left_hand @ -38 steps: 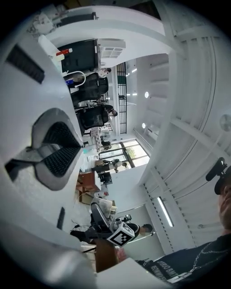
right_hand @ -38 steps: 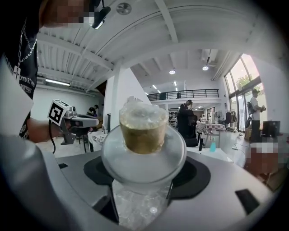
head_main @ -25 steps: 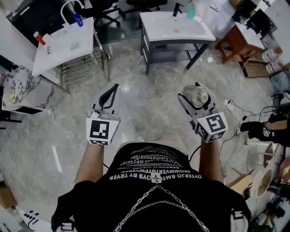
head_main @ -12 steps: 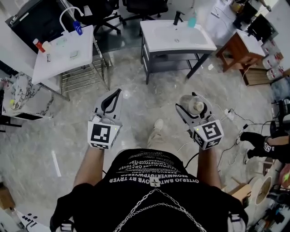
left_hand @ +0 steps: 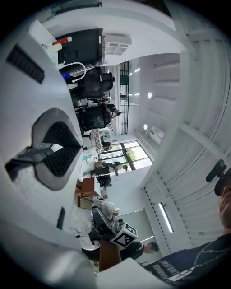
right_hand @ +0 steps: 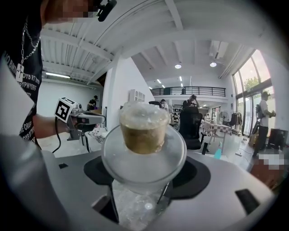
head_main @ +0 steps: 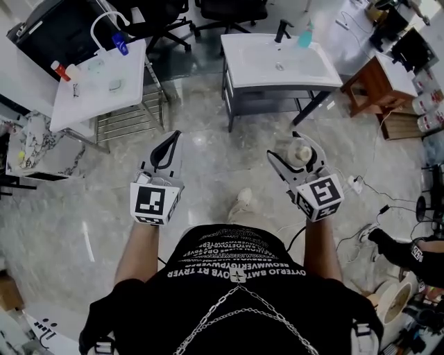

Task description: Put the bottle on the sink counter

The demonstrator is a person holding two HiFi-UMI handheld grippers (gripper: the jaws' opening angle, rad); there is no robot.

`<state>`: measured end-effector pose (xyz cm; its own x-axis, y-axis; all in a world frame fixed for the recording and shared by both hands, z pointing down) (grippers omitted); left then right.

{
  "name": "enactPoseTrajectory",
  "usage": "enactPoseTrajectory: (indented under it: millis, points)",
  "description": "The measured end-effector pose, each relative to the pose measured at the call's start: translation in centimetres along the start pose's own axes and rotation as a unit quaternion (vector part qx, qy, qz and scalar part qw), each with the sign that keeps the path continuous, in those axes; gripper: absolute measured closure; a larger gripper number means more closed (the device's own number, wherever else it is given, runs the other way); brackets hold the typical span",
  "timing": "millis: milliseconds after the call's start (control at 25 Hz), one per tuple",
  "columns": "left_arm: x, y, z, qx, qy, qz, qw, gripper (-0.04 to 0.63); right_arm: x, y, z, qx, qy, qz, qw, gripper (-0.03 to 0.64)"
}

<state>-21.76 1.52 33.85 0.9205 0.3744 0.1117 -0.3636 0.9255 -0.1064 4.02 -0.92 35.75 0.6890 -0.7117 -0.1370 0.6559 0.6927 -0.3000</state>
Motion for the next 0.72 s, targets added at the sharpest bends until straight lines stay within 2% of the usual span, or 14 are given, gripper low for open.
enactPoseTrajectory:
  millis: [280,720]
  points:
    - [-0.6,-6.3,-1.2,-0.006,0.007,-0.016,0.9998,0.589,6.3,-2.7,-0.9,-0.003,0.005,-0.013,1.0,0.284]
    - [0.9,-18.2,-3.3,0.013,0.011,-0.021,0.9996,0.589,17.6,-6.2,-0.6,-0.004,0.019,-0.031,0.999,0.284]
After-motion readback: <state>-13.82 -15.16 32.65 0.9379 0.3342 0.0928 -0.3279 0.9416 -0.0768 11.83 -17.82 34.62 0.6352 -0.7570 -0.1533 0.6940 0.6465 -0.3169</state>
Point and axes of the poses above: the fingertips, and each gripper's own axes: y backward along the fingers, x to its right, z out of its underside, the point moved 3 cm from there along y, backward along the fingers, and after that the axes turned 3 degrees about y, right-handed, at the moved point
